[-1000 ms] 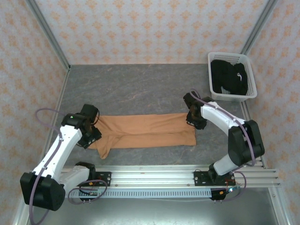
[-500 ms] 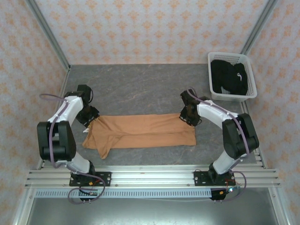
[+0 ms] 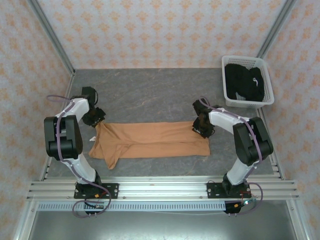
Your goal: Fold and stack the t-shirts
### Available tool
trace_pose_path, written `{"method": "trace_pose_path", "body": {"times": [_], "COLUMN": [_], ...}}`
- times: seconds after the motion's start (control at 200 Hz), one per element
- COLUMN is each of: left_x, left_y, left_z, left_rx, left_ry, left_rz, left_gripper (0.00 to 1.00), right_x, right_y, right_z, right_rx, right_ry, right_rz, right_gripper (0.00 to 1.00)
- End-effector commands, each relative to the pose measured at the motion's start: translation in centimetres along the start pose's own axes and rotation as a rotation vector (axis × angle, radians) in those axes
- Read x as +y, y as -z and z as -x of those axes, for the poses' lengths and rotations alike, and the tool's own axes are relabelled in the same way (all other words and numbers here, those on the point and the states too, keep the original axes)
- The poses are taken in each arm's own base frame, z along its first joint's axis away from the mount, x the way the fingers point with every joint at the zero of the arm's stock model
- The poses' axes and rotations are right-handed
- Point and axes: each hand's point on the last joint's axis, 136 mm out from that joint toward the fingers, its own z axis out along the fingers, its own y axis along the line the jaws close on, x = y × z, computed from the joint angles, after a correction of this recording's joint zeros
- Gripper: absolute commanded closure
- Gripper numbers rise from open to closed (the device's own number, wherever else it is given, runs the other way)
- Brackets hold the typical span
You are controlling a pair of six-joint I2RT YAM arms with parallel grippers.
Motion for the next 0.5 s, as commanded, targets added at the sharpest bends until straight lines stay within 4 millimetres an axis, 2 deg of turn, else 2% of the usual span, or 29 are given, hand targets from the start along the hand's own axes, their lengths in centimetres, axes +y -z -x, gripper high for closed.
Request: {"method": "trace_pose_path", "body": {"times": [0.0, 0.055, 0.135, 0.235, 0.33, 0.425, 0.495], "left_x": [1.3, 1.8, 3.1, 4.7, 5.3, 5.2, 4.2], "left_y": [-0.5, -0.5, -0.2, 0.1, 0.1, 0.4, 1.6], "left_z": [0.1, 0.2, 0.5, 0.8, 0.8, 0.8, 1.0], "left_rx": [-0.009, -0.014, -0.032, -0.042, -0.034, -0.029, -0.052], "left_ry": [-0.023, -0.031, -0.036, -0.027, -0.020, -0.040, -0.029], "left_rz": [0.052, 0.076, 0.136, 0.193, 0.212, 0.208, 0.146], "left_gripper": [0.83, 0.87, 1.00, 1.00, 1.00, 1.00, 1.00], "right_x": [-2.4, -2.4, -2.6, -2.7, -2.7, -2.5, -1.9], "right_y": [-0.2, 0.1, 0.3, 0.2, 0.2, 0.5, 1.0], "right_z": [-0.2, 0.0, 0.2, 0.1, 0.1, 0.4, 0.7], "right_rx": [0.007, -0.002, -0.005, -0.003, -0.001, -0.009, -0.020], "right_ry": [-0.011, -0.007, -0.002, -0.002, -0.002, 0.010, 0.033], "right_rz": [-0.094, -0.101, -0.118, -0.126, -0.127, -0.122, -0.105], "right_gripper": [0.65, 0.65, 0.65, 0.65, 0.65, 0.65, 0.65]}}
